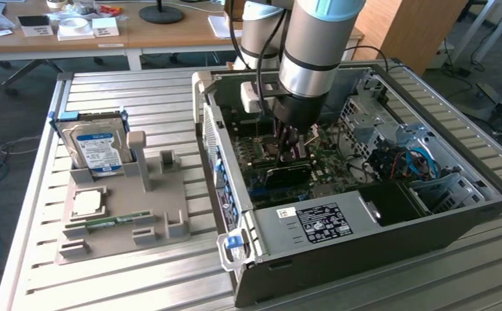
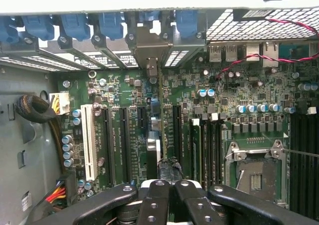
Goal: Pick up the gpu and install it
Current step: 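Press down on the gpu until it lock into place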
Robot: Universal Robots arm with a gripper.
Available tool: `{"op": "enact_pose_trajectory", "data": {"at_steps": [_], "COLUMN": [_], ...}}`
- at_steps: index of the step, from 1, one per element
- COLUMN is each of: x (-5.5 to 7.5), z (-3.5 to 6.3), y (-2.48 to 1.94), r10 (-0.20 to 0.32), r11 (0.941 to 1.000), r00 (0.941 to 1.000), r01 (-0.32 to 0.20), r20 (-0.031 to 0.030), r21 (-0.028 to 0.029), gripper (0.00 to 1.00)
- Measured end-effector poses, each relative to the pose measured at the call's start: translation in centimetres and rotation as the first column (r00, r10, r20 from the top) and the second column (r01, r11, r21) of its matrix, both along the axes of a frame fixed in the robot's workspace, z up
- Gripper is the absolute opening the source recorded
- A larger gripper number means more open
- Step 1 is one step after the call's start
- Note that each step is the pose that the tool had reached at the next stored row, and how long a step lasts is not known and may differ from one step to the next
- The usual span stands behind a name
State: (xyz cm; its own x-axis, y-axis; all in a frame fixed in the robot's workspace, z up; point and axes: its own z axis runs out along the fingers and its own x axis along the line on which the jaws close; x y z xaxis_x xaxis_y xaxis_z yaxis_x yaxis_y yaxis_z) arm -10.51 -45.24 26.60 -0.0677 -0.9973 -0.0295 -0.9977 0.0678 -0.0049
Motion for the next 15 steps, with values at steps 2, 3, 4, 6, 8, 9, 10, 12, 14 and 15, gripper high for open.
{"op": "enact_pose_trajectory", "data": {"at_steps": [2,3,4,6,8,9,10,12,14,15], "x": [0.0,0.0,0.0,0.0,0.0,0.0,0.0,0.01,0.0,0.0], "z": [-0.01,-0.04,-0.13,-0.21,-0.21,-0.21,-0.22,-0.34,-0.37,-0.37], "y": [0.0,0.0,0.01,0.0,0.0,0.0,0.0,0.0,0.0,0.0], "r10": [0.0,0.0,0.0,0.0,0.0,0.0,0.0,0.0,0.0,0.0], "r11": [1.0,1.0,1.0,1.0,1.0,1.0,1.0,1.0,1.0,1.0], "r00": [1.0,1.0,1.0,1.0,1.0,1.0,1.0,1.0,1.0,1.0], "r01": [0.0,0.0,0.0,0.0,0.0,0.0,0.0,0.0,0.0,0.0], "r20": [0.0001,0.0002,0.0004,0.0001,0.0,0.0,0.0,0.0002,-0.0001,-0.0001], "r21": [0.0001,0.0003,0.0008,0.0002,0.0,0.0,0.0,-0.0001,-0.0001,-0.0001], "gripper": [0.11,0.11,0.11,0.11,0.11,0.11,0.11,0.11,0.11,0.11]}}
